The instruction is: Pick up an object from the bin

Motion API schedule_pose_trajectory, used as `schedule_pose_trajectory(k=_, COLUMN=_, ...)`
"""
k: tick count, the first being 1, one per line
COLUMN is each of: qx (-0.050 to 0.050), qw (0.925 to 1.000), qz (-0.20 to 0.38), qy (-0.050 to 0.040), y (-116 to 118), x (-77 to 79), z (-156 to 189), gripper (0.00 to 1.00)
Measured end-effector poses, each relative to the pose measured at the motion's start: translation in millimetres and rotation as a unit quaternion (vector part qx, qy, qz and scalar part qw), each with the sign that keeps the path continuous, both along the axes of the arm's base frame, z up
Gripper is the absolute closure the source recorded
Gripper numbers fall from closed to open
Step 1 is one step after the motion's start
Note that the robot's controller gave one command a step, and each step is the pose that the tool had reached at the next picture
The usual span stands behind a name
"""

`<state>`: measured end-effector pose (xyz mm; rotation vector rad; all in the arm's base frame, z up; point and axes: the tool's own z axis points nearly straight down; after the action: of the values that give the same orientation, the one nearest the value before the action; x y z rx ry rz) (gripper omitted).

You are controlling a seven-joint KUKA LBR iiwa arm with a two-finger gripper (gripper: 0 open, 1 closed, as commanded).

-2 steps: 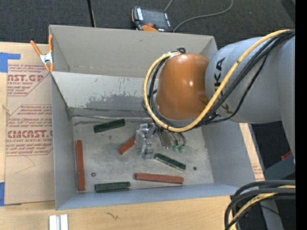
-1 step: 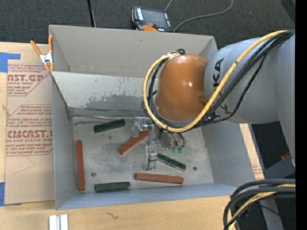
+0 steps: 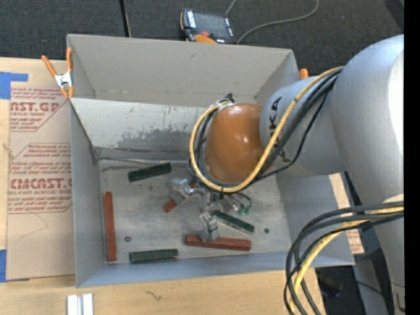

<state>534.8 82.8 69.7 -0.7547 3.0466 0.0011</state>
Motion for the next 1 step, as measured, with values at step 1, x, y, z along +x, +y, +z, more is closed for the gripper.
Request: schedule_pose_trajectory(k=1, qx=0.001, qw=0.9793, qz=0.202, qy=0.0003, y=54.5, x=-28.8, z=26.9, gripper=0.0)
